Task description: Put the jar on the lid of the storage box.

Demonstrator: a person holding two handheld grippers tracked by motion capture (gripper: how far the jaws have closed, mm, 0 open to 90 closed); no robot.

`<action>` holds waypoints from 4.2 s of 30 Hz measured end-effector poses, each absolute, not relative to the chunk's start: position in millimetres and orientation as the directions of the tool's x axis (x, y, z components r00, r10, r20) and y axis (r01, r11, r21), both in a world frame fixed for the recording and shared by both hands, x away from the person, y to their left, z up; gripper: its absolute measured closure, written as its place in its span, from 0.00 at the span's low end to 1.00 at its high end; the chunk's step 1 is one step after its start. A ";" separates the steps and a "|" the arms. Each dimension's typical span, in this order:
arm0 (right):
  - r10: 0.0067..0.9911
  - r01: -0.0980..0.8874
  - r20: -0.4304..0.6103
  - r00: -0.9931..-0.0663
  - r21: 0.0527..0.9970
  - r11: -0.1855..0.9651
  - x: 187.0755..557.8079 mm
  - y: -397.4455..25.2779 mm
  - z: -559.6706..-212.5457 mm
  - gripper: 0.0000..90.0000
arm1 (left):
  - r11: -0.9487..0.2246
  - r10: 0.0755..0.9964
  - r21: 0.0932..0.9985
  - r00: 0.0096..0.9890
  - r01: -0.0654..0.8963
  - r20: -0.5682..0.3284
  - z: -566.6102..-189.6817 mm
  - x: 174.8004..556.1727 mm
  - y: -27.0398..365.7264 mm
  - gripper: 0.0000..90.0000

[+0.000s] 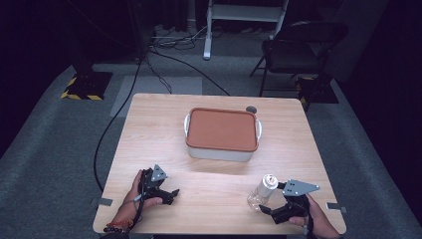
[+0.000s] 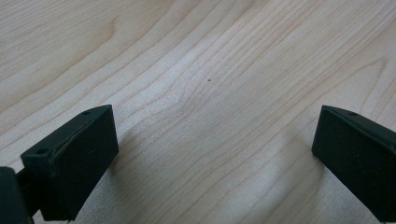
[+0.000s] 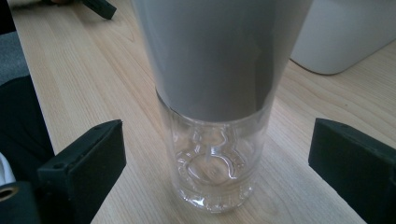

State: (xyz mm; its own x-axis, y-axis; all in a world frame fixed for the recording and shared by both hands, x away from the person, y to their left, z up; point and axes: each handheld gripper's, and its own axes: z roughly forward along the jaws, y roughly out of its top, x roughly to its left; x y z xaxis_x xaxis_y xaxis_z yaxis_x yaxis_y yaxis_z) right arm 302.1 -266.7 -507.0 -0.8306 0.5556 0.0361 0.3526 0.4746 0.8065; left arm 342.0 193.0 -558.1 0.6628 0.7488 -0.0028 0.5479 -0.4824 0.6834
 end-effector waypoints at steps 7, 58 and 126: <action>0.568 0.358 0.050 -0.821 0.820 0.446 302.1 -261.5 -506.7 0.07 | -0.482 0.749 0.683 0.663 0.548 -0.003 -558.1 342.0 192.9 0.00; 0.615 0.348 0.039 -0.788 0.852 0.392 302.2 -256.7 -507.7 0.44 | -0.490 0.739 0.684 0.673 0.541 -0.003 -558.2 341.7 192.6 0.00; 0.640 0.344 0.002 -0.768 0.844 0.411 331.0 -224.9 -442.0 0.45 | -0.490 0.740 0.684 0.673 0.540 -0.002 -558.1 341.5 192.5 0.01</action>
State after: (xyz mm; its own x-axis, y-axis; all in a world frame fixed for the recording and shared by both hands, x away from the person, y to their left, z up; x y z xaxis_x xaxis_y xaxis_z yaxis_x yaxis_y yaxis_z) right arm 331.0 -224.9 -442.0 -0.7681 0.6403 0.0017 0.3443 0.4108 0.8442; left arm 341.5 192.5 -558.1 0.6729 0.7398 -0.0018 0.5402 -0.4897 0.6844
